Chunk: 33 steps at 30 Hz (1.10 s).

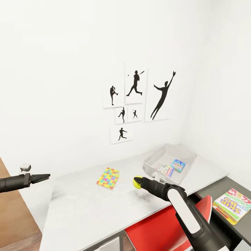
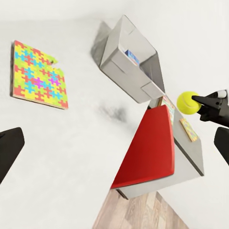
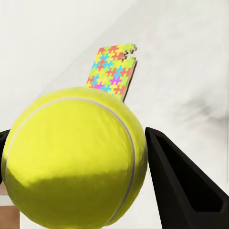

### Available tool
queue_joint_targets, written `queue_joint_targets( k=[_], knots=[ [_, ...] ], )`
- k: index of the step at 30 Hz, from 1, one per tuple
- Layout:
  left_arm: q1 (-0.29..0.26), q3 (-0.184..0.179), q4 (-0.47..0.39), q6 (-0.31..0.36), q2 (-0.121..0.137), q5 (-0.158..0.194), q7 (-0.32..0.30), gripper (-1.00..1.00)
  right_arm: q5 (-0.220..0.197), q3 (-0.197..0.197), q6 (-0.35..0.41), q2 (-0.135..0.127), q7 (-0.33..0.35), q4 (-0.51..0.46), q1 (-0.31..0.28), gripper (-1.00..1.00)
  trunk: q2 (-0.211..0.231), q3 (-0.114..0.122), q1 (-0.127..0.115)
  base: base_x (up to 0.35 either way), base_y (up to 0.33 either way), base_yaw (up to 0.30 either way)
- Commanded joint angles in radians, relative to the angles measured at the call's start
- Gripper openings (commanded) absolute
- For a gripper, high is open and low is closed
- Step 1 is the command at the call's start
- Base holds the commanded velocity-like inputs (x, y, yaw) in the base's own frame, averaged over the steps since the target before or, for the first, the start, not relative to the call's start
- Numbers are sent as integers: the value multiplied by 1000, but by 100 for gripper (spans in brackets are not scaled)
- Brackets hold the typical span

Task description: Put all the toys in the child's room - the three board games (two on the bed and one on the table), the two jigsaw puzzles on the table, and the tennis ball on the table - inside the toy box on the table in the child's room.

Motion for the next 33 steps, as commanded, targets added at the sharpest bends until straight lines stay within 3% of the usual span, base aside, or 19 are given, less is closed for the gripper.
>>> queue_joint_targets(
  k=[1,10,27,33],
  knots=[
    [0,1,0,11,0,-1,-4,100,-14,2,-2,-1,-10,-1,-1,-100,-1,0,0,0,-127,0],
    [0,1,0,11,0,-2,-4,100,-14,3,-6,-1,-10,-1,-1,-100,-1,-1,0,30,-181,-13],
    [0,0,0,11,0,-1,-4,100,-14,3,-7,-1,-10,-1,-1,-100,-1,-8,0,89,-74,-245],
    [0,-1,0,11,0,1,-4,100,-14,3,-5,-3,-12,-35,0,-100,-1,-8,0,95,-98,-57]
  ],
)
